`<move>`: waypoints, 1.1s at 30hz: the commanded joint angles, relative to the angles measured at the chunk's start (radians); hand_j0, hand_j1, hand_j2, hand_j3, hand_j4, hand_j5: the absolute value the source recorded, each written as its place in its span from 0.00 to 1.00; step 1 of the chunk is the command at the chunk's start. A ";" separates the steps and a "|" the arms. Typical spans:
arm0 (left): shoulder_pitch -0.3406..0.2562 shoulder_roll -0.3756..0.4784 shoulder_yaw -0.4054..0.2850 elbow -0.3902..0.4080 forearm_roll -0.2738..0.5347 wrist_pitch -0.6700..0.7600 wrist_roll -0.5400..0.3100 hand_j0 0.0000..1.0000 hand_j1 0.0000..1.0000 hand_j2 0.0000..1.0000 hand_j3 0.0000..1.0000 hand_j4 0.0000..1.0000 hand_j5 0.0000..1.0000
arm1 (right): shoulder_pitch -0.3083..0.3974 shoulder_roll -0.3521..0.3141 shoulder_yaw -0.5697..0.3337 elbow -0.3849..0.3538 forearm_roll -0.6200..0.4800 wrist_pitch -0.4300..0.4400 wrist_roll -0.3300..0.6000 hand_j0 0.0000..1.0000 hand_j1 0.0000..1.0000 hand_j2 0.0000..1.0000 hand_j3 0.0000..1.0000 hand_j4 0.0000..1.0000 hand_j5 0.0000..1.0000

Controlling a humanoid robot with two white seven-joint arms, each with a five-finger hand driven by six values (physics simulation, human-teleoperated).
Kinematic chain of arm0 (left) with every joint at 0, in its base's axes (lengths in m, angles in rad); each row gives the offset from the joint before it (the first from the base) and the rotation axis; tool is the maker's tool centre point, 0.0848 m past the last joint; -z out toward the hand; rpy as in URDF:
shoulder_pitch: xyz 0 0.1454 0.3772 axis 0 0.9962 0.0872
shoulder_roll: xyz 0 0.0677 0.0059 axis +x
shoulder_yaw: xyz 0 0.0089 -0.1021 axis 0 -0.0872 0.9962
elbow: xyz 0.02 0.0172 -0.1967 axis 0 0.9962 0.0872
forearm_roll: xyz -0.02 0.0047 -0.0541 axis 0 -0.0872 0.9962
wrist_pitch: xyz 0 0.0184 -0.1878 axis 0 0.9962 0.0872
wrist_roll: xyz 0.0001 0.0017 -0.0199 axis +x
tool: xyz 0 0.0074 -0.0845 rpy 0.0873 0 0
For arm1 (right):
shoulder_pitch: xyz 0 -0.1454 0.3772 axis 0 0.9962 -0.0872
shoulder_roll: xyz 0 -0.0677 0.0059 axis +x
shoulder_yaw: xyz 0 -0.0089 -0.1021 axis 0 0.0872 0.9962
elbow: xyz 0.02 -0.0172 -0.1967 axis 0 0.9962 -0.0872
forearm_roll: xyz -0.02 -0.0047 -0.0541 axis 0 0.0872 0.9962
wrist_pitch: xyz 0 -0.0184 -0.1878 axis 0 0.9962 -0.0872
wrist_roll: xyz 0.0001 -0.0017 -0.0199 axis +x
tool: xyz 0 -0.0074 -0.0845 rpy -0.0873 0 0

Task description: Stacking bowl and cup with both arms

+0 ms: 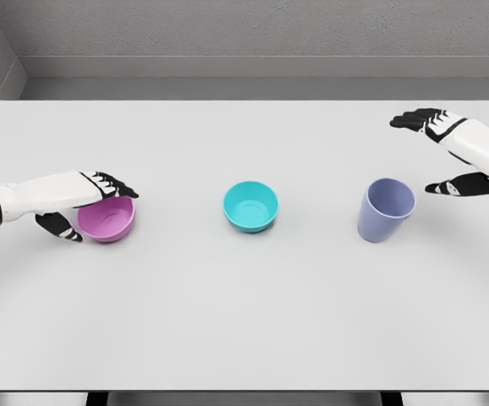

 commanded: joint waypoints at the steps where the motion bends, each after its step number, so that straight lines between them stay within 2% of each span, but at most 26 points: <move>1: 0.000 0.000 -0.001 0.000 0.009 0.003 0.000 0.98 0.98 0.98 0.98 0.98 0.98 | 0.002 0.000 0.000 0.000 -0.007 0.001 -0.001 1.00 1.00 1.00 1.00 1.00 1.00; 6: 0.000 0.000 -0.001 0.000 0.018 0.003 0.000 0.88 0.88 0.88 0.88 0.88 0.88 | 0.000 0.000 0.000 0.000 -0.007 0.001 -0.001 1.00 1.00 1.00 1.00 1.00 1.00; 14: -0.002 -0.002 -0.001 -0.006 0.018 0.003 0.000 0.86 0.86 0.86 0.86 0.86 0.86 | 0.000 0.000 -0.002 0.001 -0.007 0.001 -0.001 1.00 1.00 1.00 1.00 1.00 1.00; 15: -0.002 -0.005 -0.001 -0.006 0.018 0.003 0.000 0.80 0.80 0.80 0.80 0.80 0.80 | 0.002 0.000 -0.008 0.001 -0.007 0.001 -0.001 1.00 1.00 1.00 1.00 1.00 1.00; 18: -0.002 -0.013 -0.001 -0.006 0.018 0.003 0.000 0.67 0.67 0.67 0.67 0.67 0.67 | 0.002 0.000 -0.008 0.001 -0.007 0.001 -0.001 1.00 1.00 1.00 1.00 1.00 1.00; 26: 0.000 -0.017 -0.001 -0.014 0.016 0.003 0.000 0.48 0.48 0.48 0.48 0.48 0.48 | 0.002 0.000 -0.008 0.001 -0.007 0.001 -0.001 1.00 1.00 1.00 1.00 1.00 1.00; 29: 0.000 -0.023 -0.001 -0.017 0.019 0.003 0.000 0.47 0.47 0.47 0.47 0.47 0.47 | 0.002 0.000 -0.008 0.000 -0.007 0.001 -0.001 1.00 1.00 1.00 1.00 1.00 1.00; 33: -0.008 -0.037 -0.001 -0.025 0.069 0.003 0.000 0.47 0.47 0.47 0.47 0.47 0.47 | 0.002 0.000 -0.008 0.001 -0.007 0.001 -0.001 1.00 1.00 1.00 1.00 1.00 1.00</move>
